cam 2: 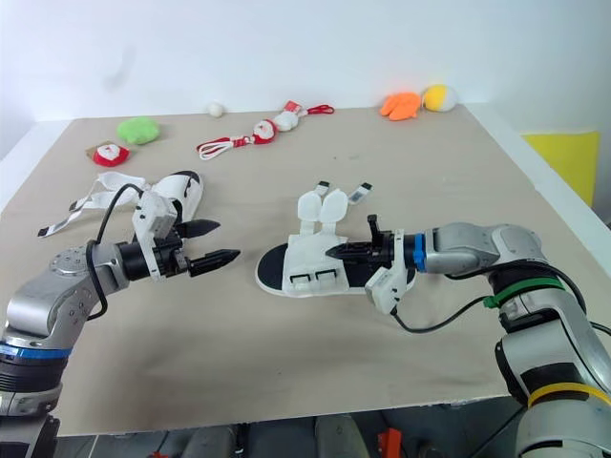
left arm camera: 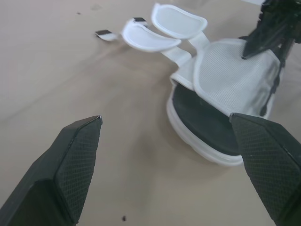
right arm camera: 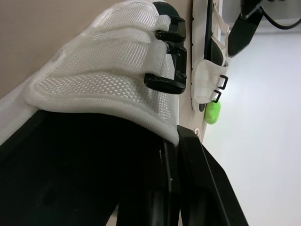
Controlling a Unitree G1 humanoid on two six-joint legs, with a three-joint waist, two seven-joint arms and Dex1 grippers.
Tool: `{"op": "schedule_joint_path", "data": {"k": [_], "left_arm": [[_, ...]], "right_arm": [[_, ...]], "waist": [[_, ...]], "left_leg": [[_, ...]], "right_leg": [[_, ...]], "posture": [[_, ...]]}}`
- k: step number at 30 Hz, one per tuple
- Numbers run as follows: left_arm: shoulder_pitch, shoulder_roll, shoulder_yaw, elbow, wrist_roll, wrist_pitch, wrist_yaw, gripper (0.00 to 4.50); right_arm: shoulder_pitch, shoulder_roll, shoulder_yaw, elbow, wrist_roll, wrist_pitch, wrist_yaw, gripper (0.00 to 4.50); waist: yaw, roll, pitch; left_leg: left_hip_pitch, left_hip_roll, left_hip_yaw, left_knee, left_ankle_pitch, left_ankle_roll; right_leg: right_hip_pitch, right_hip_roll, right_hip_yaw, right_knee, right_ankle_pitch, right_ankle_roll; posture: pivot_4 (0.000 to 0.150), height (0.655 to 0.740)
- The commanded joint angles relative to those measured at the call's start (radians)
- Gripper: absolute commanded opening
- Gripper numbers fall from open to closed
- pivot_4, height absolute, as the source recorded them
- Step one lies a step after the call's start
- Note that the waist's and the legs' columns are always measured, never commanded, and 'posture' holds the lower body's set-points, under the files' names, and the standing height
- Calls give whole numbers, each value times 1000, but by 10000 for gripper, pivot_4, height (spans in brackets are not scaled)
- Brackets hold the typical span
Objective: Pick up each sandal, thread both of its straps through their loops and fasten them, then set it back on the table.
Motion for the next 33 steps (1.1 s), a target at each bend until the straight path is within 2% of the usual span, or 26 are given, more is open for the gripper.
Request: {"op": "schedule_joint_path", "data": {"k": [1,2,4,7,11,13,15,16,19,21,22,25,28,30,33], "left_arm": [[-26,7,5,-25,-3,-12,-13,45000],[-28,9,3,-25,-1,-14,-16,45000],[-32,14,-3,-26,4,-16,-23,45000],[-51,19,-21,-18,20,-26,-44,45000],[-98,24,-61,9,41,-45,-96,45000],[-117,18,-82,25,51,-63,-123,39662],[-130,11,-115,45,73,-88,-146,32825],[-137,2,-132,62,85,-99,-152,27283],[-163,-31,-179,119,131,-135,-157,13511],[-179,-42,-233,158,188,-163,-163,3824],[-187,-52,-255,177,213,-176,-160,705],[-206,-90,-291,220,257,-203,-141,705],[-206,-114,-316,235,288,-213,-140,705],[-200,-121,-328,243,312,-222,-136,705],[-190,-124,-341,253,347,-236,-134,705]], "right_arm": [[-7,-17,-9,3,78,-8,29,19344],[-9,-24,-11,12,97,-10,40,24110],[-10,-47,-15,26,130,-18,60,30523],[-7,-81,-17,47,192,-27,99,44295],[-5,-138,-15,90,323,-19,179,44295],[3,-151,-25,114,439,30,249,45000],[35,-142,-54,102,631,135,364,45000],[64,-126,-84,63,769,238,452,45000],[170,-76,-207,-172,1173,718,685,45000],[228,-70,-273,-400,1422,1148,711,45000],[230,-65,-308,-487,1562,1397,655,45000],[200,-48,-392,-608,1841,1908,491,45000],[138,34,-509,-575,2049,2234,242,45000],[90,109,-593,-488,2190,2392,61,45000],[44,207,-694,-386,2282,2497,-191,45000]], "waist": [[0,0,0],[0,0,0],[0,0,0],[1,0,0],[3,0,0],[3,0,0],[1,-1,0],[0,-1,0],[-1,-2,1],[0,-1,1],[0,-1,1],[5,-1,1],[6,-2,0],[5,-2,0],[8,-2,0]], "left_leg": [[0,0,0,0,0,0],[0,0,0,0,0,0],[0,0,0,0,0,0],[0,0,0,0,0,0],[0,0,0,0,0,0],[1,0,0,0,0,0],[1,0,0,0,0,0],[2,0,0,0,0,0],[5,1,0,0,0,1],[5,1,-1,1,0,1],[5,1,-1,1,1,2],[5,1,-1,1,2,3],[4,1,-1,1,2,3],[4,1,0,1,2,3],[1,2,-1,1,2,4]], "right_leg": [[0,0,0,0,0,0],[0,0,0,0,0,0],[0,0,0,0,0,0],[1,0,0,0,0,0],[1,0,0,0,0,0],[1,0,0,0,0,0],[2,0,0,0,0,0],[2,0,1,0,0,0],[6,1,1,0,0,0],[6,2,1,1,0,1],[6,2,1,2,1,1],[6,2,1,3,1,0],[5,2,0,3,2,-1],[4,2,1,3,2,-1],[1,3,0,2,2,-2]], "posture": [[1500,7400],[1500,7400],[1500,7400],[1500,7400],[1500,7400],[1500,7400],[1500,7400],[1500,7400],[1500,7400],[1500,7400],[1500,7400],[1500,7400],[1500,7400],[1500,7400],[1500,7400]]}}
